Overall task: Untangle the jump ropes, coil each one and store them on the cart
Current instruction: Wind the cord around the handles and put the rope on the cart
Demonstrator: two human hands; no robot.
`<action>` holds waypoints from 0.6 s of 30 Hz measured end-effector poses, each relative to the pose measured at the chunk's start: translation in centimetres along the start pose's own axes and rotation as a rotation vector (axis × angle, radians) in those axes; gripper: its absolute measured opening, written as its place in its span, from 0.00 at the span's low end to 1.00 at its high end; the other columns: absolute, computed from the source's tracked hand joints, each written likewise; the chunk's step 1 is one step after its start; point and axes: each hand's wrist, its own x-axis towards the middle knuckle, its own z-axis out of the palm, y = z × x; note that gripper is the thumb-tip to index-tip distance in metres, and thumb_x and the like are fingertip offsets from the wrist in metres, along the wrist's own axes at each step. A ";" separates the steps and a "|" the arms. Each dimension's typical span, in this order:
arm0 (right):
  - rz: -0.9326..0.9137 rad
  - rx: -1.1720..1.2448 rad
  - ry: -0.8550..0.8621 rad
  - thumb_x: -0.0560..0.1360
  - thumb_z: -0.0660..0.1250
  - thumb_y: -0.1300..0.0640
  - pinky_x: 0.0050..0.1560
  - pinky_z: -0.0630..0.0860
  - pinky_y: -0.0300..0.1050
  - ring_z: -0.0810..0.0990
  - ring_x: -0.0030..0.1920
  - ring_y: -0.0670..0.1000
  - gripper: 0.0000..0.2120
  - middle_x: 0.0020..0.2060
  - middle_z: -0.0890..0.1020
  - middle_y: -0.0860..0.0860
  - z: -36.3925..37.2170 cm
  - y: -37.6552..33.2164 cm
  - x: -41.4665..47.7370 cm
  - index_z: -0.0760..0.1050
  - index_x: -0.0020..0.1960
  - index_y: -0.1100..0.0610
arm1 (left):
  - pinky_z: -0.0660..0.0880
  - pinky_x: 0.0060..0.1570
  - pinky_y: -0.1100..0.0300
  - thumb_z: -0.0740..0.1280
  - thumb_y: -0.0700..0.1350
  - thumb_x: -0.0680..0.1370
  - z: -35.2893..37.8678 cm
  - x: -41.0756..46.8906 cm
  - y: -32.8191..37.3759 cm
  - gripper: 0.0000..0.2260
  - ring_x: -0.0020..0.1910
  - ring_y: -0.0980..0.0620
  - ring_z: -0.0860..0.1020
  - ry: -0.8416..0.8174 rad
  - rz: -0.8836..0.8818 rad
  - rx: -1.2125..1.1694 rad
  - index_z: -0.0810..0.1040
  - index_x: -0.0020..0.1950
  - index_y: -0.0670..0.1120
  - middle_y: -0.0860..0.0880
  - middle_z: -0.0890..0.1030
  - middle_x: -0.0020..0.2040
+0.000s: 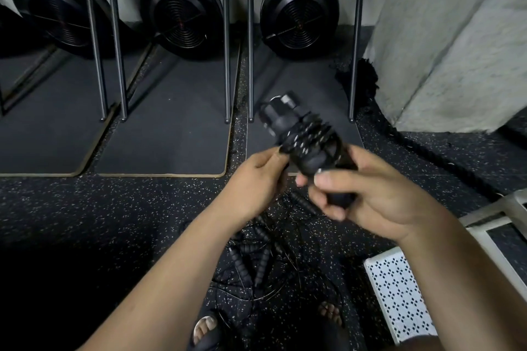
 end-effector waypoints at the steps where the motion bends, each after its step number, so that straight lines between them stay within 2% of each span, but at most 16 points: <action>1: -0.016 0.037 0.109 0.73 0.78 0.64 0.28 0.74 0.40 0.81 0.37 0.51 0.14 0.49 0.85 0.60 0.0 0.0 0.3 0.83 0.58 0.59 | 0.62 0.31 0.55 0.59 0.57 0.88 0.3 0.1 0.4 0.19 0.27 0.53 0.66 -0.013 0.011 0.011 0.78 0.40 0.56 0.53 0.71 0.29; 3: -0.033 0.036 0.312 0.75 0.76 0.60 0.30 0.75 0.41 0.81 0.36 0.52 0.18 0.49 0.84 0.59 -0.3 0.4 0.8 0.78 0.63 0.63 | 0.64 0.32 0.55 0.59 0.60 0.88 0.5 0.2 0.1 0.14 0.27 0.56 0.68 -0.037 0.025 0.114 0.80 0.50 0.58 0.55 0.72 0.29; 5: -0.011 -0.083 0.481 0.76 0.76 0.54 0.31 0.77 0.44 0.82 0.36 0.53 0.24 0.49 0.83 0.59 -0.9 1.0 1.2 0.73 0.66 0.62 | 0.68 0.35 0.57 0.62 0.59 0.87 0.4 0.2 -0.5 0.10 0.28 0.60 0.70 -0.020 0.028 0.245 0.80 0.63 0.58 0.56 0.74 0.30; 8: 0.105 -0.326 0.611 0.76 0.79 0.50 0.31 0.78 0.48 0.83 0.35 0.54 0.26 0.49 0.84 0.59 -1.8 2.0 1.4 0.69 0.64 0.59 | 0.66 0.30 0.63 0.68 0.55 0.85 0.3 0.1 -0.5 0.15 0.25 0.58 0.68 -0.017 0.041 0.305 0.74 0.72 0.60 0.56 0.72 0.28; 11: 0.185 -0.522 0.604 0.75 0.81 0.49 0.29 0.76 0.48 0.84 0.33 0.54 0.27 0.47 0.86 0.57 -2.2 2.9 1.5 0.66 0.61 0.56 | 0.63 0.28 0.65 0.72 0.49 0.82 -0.1 0.0 -0.1 0.21 0.24 0.59 0.69 -0.018 0.083 0.365 0.72 0.74 0.59 0.56 0.74 0.28; 14: 0.274 -0.720 0.543 0.74 0.81 0.48 0.26 0.73 0.44 0.85 0.31 0.50 0.28 0.50 0.86 0.52 -2.0 3.3 1.7 0.65 0.59 0.53 | 0.63 0.28 0.67 0.73 0.48 0.81 -0.4 -0.1 0.1 0.21 0.24 0.59 0.70 -0.004 0.107 0.402 0.74 0.72 0.59 0.58 0.76 0.27; 16: 0.361 -0.809 0.446 0.73 0.82 0.49 0.23 0.71 0.40 0.83 0.29 0.47 0.28 0.50 0.85 0.50 -1.7 3.3 1.7 0.65 0.59 0.52 | 0.63 0.29 0.69 0.73 0.49 0.81 -0.6 0.0 0.0 0.18 0.25 0.61 0.71 0.013 0.130 0.434 0.75 0.70 0.59 0.59 0.76 0.27; 18: 0.479 -0.888 0.276 0.73 0.83 0.51 0.24 0.71 0.38 0.83 0.29 0.46 0.28 0.50 0.86 0.49 -1.2 3.5 1.5 0.66 0.60 0.52 | 0.65 0.30 0.66 0.74 0.52 0.81 -0.8 0.0 0.1 0.16 0.25 0.59 0.70 0.023 0.144 0.438 0.76 0.68 0.61 0.56 0.76 0.28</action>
